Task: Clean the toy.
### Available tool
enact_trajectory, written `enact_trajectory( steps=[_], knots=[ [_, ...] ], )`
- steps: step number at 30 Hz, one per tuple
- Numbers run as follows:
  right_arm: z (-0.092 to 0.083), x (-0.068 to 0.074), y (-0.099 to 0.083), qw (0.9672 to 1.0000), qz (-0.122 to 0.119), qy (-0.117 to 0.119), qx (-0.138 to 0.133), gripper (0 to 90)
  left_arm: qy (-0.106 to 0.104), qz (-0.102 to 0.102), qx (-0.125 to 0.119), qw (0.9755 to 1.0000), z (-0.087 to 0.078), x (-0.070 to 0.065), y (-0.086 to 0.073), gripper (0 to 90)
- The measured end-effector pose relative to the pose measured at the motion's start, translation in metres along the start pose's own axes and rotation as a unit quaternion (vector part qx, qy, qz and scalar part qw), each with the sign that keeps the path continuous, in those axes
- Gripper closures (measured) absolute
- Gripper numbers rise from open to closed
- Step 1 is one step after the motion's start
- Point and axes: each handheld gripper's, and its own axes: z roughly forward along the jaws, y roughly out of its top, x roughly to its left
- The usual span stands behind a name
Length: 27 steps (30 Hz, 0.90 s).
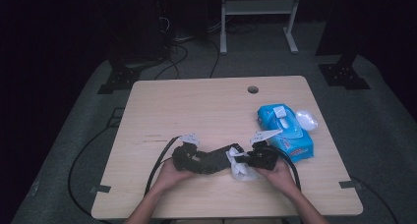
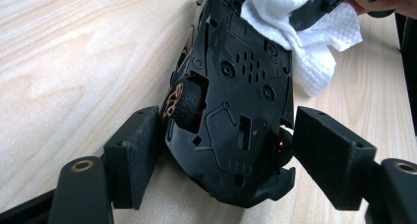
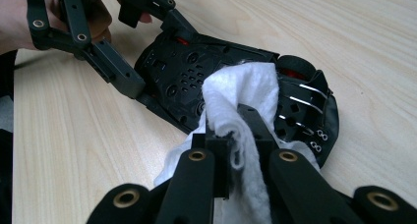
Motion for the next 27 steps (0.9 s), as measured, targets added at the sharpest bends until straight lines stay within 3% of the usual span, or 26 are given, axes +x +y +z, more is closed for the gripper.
enact_trajectory(
  steps=[10, 14, 19, 23, 27],
  knots=[
    [-0.004, 0.0, -0.006, 0.9999, -0.001, -0.001, -0.01, 84.4, 0.013, 0.019, -0.002, 0.9997, 0.001, -0.005, 0.0, 28.4],
    [-0.006, 0.0, -0.01, 0.9998, 0.001, -0.002, -0.018, 84.4, 0.037, 0.048, -0.001, 0.9982, -0.002, -0.011, -0.001, 31.1],
    [-0.006, 0.0, -0.012, 0.9997, 0.002, -0.001, -0.023, 84.6, 0.014, 0.011, -0.001, 0.9998, -0.001, -0.004, -0.001, 31.7],
    [-0.006, -0.001, -0.013, 0.9996, 0.001, 0.0, -0.028, 84.6, -0.007, -0.017, 0.005, 0.9998, 0.001, 0.001, 0.002, 30.7],
    [-0.007, -0.001, -0.014, 0.9996, 0.0, 0.001, -0.029, 84.7, -0.015, -0.028, 0.009, 0.9995, 0.002, 0.004, 0.003, 31.3]
  ],
)
